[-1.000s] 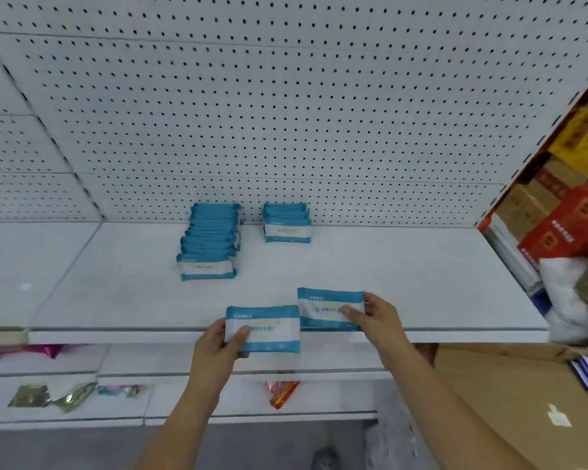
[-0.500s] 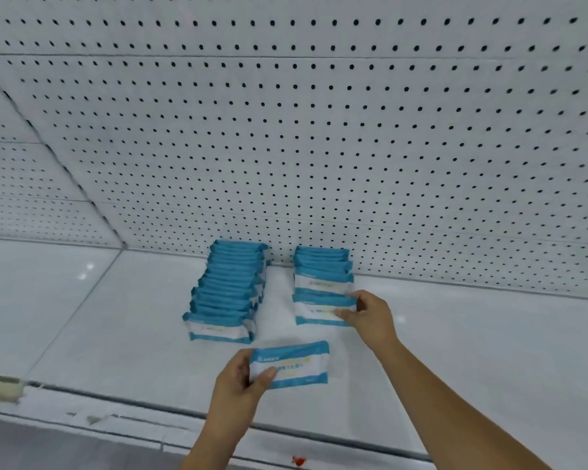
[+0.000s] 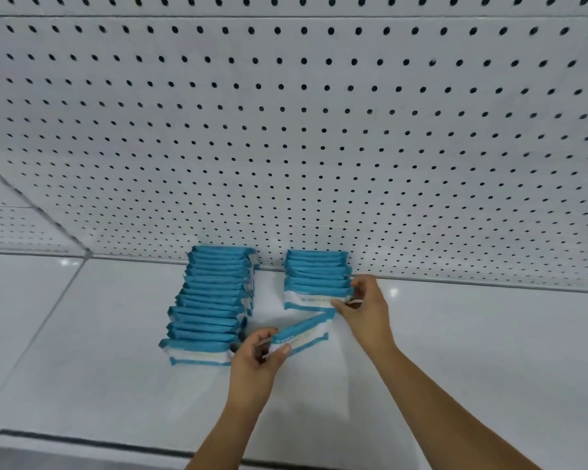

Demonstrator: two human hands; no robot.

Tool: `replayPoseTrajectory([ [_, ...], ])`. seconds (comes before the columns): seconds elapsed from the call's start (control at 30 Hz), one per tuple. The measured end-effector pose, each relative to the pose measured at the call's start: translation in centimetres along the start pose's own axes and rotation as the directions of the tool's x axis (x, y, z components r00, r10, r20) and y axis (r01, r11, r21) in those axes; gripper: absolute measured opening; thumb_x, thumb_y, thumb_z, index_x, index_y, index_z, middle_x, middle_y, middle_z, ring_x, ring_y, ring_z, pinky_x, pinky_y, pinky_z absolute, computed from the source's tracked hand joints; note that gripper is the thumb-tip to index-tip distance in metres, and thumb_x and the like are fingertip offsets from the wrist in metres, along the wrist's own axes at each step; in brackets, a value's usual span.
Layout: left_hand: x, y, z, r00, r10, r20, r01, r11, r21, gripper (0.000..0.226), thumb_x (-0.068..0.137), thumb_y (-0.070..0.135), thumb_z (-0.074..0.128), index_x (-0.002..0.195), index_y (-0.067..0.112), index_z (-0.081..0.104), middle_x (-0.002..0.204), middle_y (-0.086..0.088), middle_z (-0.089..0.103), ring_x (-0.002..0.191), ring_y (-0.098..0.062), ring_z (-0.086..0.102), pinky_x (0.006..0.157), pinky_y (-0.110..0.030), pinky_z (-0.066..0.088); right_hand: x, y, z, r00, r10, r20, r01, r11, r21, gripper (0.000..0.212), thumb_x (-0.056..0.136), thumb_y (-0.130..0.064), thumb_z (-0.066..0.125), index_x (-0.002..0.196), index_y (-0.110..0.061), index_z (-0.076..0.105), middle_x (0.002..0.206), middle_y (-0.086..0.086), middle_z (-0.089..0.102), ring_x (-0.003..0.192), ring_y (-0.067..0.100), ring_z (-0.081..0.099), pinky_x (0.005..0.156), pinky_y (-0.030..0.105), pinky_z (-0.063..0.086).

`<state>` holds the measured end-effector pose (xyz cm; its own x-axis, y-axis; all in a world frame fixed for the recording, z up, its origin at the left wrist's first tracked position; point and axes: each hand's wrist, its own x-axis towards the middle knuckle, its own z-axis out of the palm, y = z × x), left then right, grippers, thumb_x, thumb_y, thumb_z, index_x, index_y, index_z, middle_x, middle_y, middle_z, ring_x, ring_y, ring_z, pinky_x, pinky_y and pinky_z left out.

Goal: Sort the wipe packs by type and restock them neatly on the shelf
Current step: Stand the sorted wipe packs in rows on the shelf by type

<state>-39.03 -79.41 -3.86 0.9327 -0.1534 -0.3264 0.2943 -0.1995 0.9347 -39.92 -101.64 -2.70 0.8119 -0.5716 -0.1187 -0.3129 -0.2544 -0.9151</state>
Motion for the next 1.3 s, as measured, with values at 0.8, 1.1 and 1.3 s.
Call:
replayPoseTrajectory([
  [0.8, 8.3, 2.1, 5.2, 0.973, 0.160, 0.167, -0.188, 0.969, 0.163, 0.095, 0.059, 0.015, 0.094, 0.138, 0.035, 0.044, 0.123, 0.014, 0.066, 0.115, -0.006, 0.064, 0.092, -0.031, 0.057, 0.4, 1.1, 0.9, 0.972, 0.091, 0.217, -0.068, 0.992, -0.109, 0.108, 0.086, -0.012, 0.075, 0.157, -0.036, -0.002, 0.147, -0.018, 0.039, 0.127, 0.004, 0.049, 0.096, 0.015, 0.042],
  [1.1, 8.6, 1.9, 6.6, 0.960, 0.242, 0.142, -0.265, 0.947, 0.181, 0.095, 0.074, -0.003, 0.082, 0.131, 0.057, 0.037, 0.123, 0.021, 0.063, 0.115, 0.004, 0.060, 0.094, -0.019, 0.052, 1.1, 1.6, 1.1, 0.972, 0.059, 0.229, -0.042, 0.996, -0.076, 0.097, 0.086, -0.011, 0.075, 0.156, -0.033, 0.011, 0.145, -0.009, 0.049, 0.124, 0.004, 0.051, 0.103, 0.017, 0.041],
  [1.3, 8.5, 1.6, 6.4, 0.969, 0.222, 0.113, -0.243, 0.941, 0.237, 0.088, 0.071, 0.009, 0.087, 0.142, 0.034, 0.041, 0.127, 0.012, 0.063, 0.118, -0.003, 0.060, 0.101, -0.032, 0.053, 1.0, 1.2, 0.5, 0.962, 0.031, 0.272, -0.016, 0.998, -0.058, 0.097, 0.086, -0.015, 0.075, 0.155, -0.033, 0.009, 0.136, -0.016, 0.047, 0.116, -0.004, 0.051, 0.100, 0.012, 0.041],
])
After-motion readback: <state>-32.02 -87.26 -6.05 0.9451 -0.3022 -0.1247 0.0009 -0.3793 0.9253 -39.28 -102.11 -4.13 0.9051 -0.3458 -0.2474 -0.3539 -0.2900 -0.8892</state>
